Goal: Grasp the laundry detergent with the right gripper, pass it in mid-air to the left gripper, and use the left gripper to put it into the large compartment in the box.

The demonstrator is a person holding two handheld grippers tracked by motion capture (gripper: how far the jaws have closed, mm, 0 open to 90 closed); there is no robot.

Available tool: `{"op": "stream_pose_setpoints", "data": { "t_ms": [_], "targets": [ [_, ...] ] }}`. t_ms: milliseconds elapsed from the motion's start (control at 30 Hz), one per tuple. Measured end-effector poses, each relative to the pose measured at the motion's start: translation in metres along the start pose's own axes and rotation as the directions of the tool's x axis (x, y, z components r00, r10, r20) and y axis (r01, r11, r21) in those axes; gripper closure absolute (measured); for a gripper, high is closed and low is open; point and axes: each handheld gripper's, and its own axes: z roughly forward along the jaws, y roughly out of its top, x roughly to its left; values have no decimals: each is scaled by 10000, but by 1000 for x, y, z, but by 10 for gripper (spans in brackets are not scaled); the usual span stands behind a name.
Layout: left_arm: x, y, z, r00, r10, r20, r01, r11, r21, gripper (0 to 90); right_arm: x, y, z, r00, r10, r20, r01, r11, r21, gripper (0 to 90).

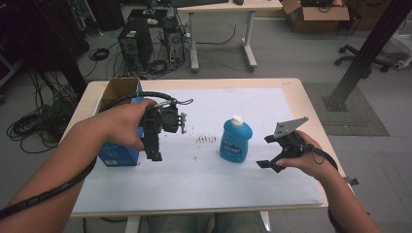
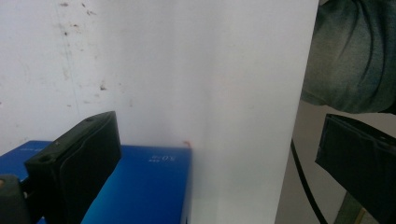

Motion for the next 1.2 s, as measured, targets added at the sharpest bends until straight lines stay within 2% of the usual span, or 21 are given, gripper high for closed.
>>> {"op": "stream_pose_setpoints", "data": {
  "t_ms": [400,567,1200],
  "targets": [
    [-1,-2,-2,10000,-18,-33,18,10000,91,4,-9,-11,15,9993,371,-105,-380,9947,-956,15],
    [-1,-3,-5,10000,-11,-70,11,10000,-90,4,-11,-13,22,9992,349,-215,-377,9889,-1437,16],
    [1,-6,-5,9999,-68,-87,67,10000,-59,4,-13,-15,48,9985,373,-397,-455,9720,-2305,10]
  ]
}}
